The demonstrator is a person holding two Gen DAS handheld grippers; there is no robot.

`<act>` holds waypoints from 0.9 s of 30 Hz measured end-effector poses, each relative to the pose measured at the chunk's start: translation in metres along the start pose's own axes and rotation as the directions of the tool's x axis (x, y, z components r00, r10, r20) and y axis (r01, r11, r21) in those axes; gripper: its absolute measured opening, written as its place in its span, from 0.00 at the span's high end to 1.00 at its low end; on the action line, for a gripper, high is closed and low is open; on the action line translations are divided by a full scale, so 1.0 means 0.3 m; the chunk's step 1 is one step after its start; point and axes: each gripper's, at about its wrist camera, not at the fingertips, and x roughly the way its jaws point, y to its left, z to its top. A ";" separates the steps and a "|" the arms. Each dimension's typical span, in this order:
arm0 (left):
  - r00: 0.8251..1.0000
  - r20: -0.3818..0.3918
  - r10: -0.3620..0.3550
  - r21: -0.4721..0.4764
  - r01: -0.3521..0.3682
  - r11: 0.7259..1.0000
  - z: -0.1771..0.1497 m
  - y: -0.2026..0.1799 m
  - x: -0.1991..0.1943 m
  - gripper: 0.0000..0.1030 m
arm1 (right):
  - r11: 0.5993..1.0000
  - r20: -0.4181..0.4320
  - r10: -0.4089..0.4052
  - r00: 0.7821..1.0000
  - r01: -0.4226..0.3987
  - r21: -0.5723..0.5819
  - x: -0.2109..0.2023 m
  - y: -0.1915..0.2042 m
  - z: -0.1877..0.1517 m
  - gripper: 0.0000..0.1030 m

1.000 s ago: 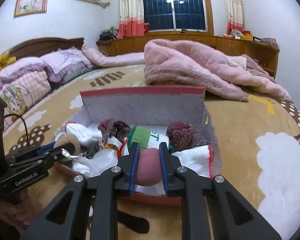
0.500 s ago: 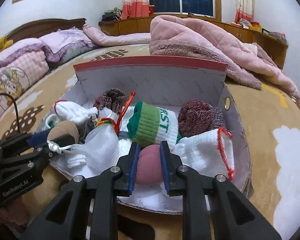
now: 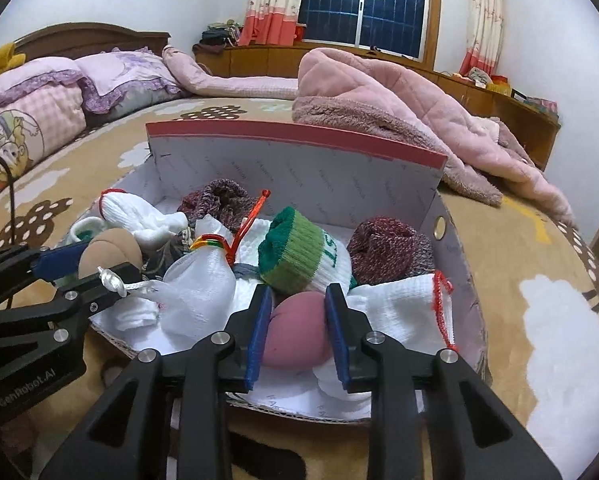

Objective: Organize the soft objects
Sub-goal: 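Carry both balls into the shoebox and open both tools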

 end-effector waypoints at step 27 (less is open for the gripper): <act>0.993 0.108 0.036 0.031 -0.040 0.999 -0.018 -0.023 -0.076 0.08 | 0.995 0.113 -0.064 0.992 0.054 0.086 -0.082 -0.045 -0.004 0.14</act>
